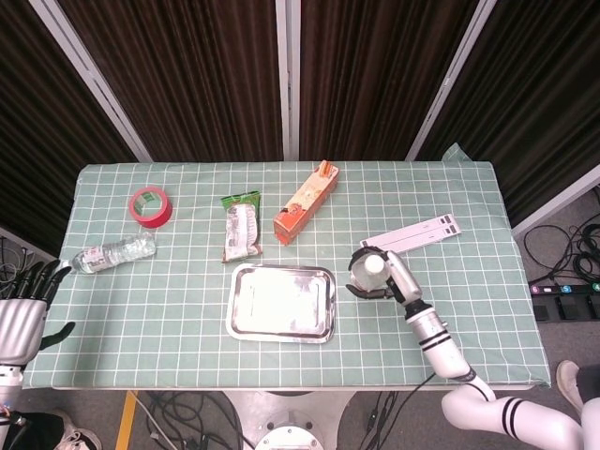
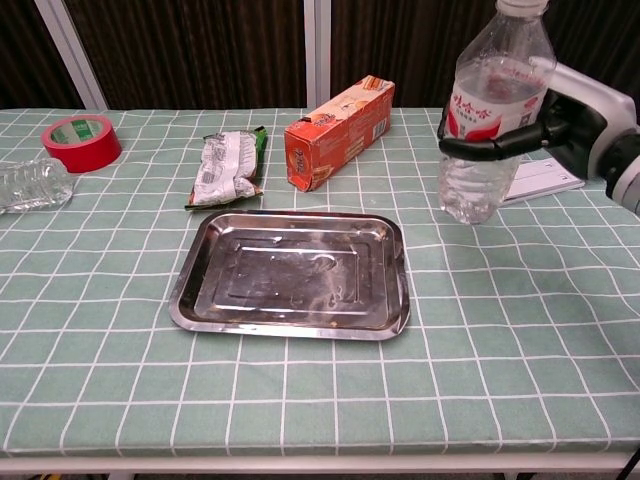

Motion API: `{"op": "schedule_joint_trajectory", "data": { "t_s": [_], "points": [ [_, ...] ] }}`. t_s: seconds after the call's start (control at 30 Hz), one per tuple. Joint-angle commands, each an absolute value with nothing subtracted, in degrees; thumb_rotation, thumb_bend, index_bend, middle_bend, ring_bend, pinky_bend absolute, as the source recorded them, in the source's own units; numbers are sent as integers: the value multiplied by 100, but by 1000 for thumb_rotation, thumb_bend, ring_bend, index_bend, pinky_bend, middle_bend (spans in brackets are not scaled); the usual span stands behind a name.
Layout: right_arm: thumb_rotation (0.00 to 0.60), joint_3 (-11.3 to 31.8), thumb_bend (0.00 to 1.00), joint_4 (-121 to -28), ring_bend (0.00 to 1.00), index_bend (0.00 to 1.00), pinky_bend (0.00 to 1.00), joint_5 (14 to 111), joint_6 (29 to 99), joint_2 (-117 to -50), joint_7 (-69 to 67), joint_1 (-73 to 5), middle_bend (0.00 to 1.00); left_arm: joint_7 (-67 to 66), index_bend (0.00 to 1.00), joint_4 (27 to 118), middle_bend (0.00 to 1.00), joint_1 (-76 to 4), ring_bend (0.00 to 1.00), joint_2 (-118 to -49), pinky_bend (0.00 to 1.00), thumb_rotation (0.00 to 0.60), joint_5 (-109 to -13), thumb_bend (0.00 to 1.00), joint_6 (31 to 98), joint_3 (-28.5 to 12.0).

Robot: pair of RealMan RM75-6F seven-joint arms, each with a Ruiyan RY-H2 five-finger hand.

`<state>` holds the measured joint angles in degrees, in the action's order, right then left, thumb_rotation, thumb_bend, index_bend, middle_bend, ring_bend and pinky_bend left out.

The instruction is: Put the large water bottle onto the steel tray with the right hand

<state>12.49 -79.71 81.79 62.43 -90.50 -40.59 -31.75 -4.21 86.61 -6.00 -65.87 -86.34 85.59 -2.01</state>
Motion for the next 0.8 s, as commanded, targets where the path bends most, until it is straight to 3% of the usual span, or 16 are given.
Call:
{"op": "schedule_joint_trajectory", "data": {
  "t_s": [0.03, 0.17, 0.4, 0.67, 0.8],
  "points": [
    [600, 1277, 151, -8073, 305, 554, 423, 8177, 6548, -8700, -4165, -2939, 491, -357, 181, 8626, 186, -590, 96, -6591, 156, 600, -8603, 190, 8551, -210],
    [600, 1199, 152, -8153, 305, 554, 424, 8157, 6515, -8648, -4299, -2885, 491, -307, 181, 8589, 186, -592, 96, -6596, 156, 600, -8606, 189, 8522, -199],
    [600, 1283, 155, -7779, 305, 554, 424, 8025, 5975, -9558, -4135, -3416, 491, -325, 181, 8585, 186, -596, 96, -6576, 156, 600, -8584, 189, 8494, -207],
    [600, 1255, 155, -8094, 305, 554, 425, 8139, 6658, -8704, -4531, -2867, 491, -261, 181, 8541, 186, -632, 96, -6595, 156, 600, -8603, 189, 8435, -206],
    [600, 1129, 156, -8223, 305, 554, 425, 8288, 6538, -8739, -4616, -2935, 491, -296, 181, 8549, 186, -654, 96, -6594, 156, 600, -8637, 189, 8431, -208]
  ]
}}
